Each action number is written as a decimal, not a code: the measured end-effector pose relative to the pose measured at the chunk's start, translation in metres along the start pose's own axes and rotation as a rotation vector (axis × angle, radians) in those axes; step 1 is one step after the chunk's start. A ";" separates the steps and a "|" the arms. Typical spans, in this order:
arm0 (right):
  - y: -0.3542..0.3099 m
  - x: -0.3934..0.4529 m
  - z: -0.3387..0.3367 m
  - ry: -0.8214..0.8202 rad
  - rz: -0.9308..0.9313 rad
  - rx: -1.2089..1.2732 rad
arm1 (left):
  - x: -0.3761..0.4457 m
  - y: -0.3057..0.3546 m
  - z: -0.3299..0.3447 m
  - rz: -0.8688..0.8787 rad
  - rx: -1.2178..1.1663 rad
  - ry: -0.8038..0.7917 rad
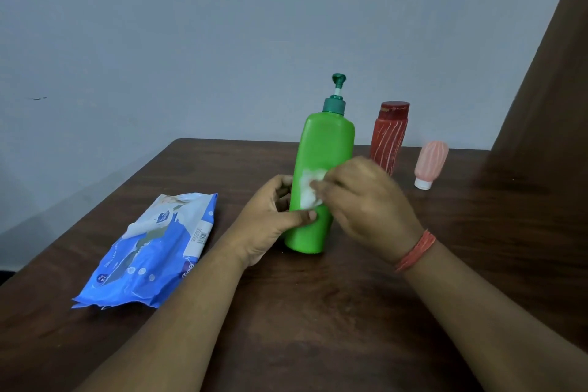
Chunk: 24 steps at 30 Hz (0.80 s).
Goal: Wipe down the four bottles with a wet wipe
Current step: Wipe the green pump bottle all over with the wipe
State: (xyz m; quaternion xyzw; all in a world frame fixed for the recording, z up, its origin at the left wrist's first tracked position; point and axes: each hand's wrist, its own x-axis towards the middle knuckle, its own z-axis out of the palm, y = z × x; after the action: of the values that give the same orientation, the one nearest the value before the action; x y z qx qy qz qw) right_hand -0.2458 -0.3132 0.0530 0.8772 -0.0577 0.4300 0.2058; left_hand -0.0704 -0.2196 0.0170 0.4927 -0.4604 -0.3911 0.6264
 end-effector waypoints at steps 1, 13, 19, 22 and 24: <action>0.000 -0.001 0.000 -0.025 -0.038 0.001 | 0.000 0.000 0.001 -0.004 -0.021 0.001; 0.013 0.001 -0.002 0.185 0.403 0.036 | 0.000 0.001 -0.005 0.011 -0.004 -0.068; 0.022 0.017 -0.022 0.423 0.574 0.156 | -0.001 0.005 -0.001 0.012 0.080 -0.141; 0.022 0.020 -0.026 0.426 0.548 0.220 | -0.002 0.007 0.000 0.009 0.086 -0.150; 0.024 0.016 -0.022 0.394 0.582 0.266 | -0.002 0.007 0.000 0.008 0.081 -0.143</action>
State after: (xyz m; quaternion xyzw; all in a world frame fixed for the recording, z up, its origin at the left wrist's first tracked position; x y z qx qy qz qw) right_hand -0.2588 -0.3242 0.0849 0.7436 -0.2077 0.6347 -0.0336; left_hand -0.0709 -0.2160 0.0232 0.4864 -0.5213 -0.4040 0.5731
